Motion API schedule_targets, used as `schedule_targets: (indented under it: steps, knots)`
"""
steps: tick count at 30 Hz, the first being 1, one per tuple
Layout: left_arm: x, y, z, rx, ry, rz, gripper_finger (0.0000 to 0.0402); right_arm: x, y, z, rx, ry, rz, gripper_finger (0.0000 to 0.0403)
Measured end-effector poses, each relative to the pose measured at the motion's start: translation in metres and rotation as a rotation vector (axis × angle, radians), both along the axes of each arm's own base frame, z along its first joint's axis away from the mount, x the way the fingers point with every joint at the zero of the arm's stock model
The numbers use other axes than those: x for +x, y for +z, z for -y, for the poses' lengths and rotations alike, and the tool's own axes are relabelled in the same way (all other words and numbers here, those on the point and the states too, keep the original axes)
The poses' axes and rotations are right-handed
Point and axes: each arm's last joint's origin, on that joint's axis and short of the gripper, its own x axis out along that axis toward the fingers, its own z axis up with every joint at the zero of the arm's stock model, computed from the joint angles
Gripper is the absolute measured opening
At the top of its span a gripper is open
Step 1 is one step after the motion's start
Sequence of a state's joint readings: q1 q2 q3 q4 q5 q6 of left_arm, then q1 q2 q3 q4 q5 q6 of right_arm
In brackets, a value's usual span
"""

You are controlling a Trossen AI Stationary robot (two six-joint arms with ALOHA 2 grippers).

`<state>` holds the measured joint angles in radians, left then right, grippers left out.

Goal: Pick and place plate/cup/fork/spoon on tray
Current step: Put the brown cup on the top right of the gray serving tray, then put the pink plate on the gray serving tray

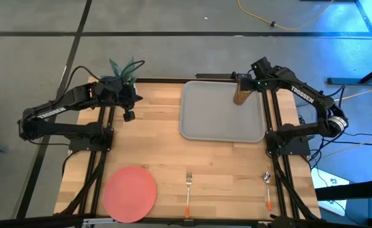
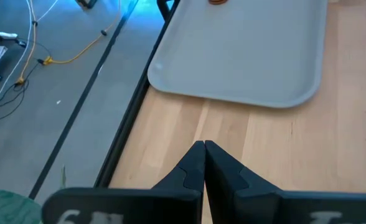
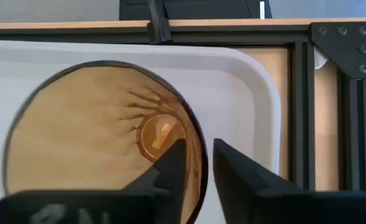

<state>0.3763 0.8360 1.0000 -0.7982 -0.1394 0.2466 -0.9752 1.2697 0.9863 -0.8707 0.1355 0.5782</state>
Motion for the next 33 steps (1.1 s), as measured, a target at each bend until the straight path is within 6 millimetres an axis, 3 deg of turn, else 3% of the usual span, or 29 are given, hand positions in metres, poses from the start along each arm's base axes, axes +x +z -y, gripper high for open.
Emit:
schedule_targets:
  steps: [12, 26, 33]
  knots:
    - [0.0, 0.0, 0.0, -0.001, 0.001, -0.001, 0.0, 0.001, 0.009, 0.0, -0.012, -0.006, 0.048, 0.0102]
    - [0.0, 0.0, 0.0, -0.001, 0.0, -0.001, 0.0, -0.006, 0.069, -0.014, -0.028, 0.042, 0.033, 0.0103]
    - [0.0, 0.0, 0.0, -0.001, 0.001, 0.0, 0.0, 0.007, 0.115, -0.04, -0.051, 0.286, 0.046, 0.0103]
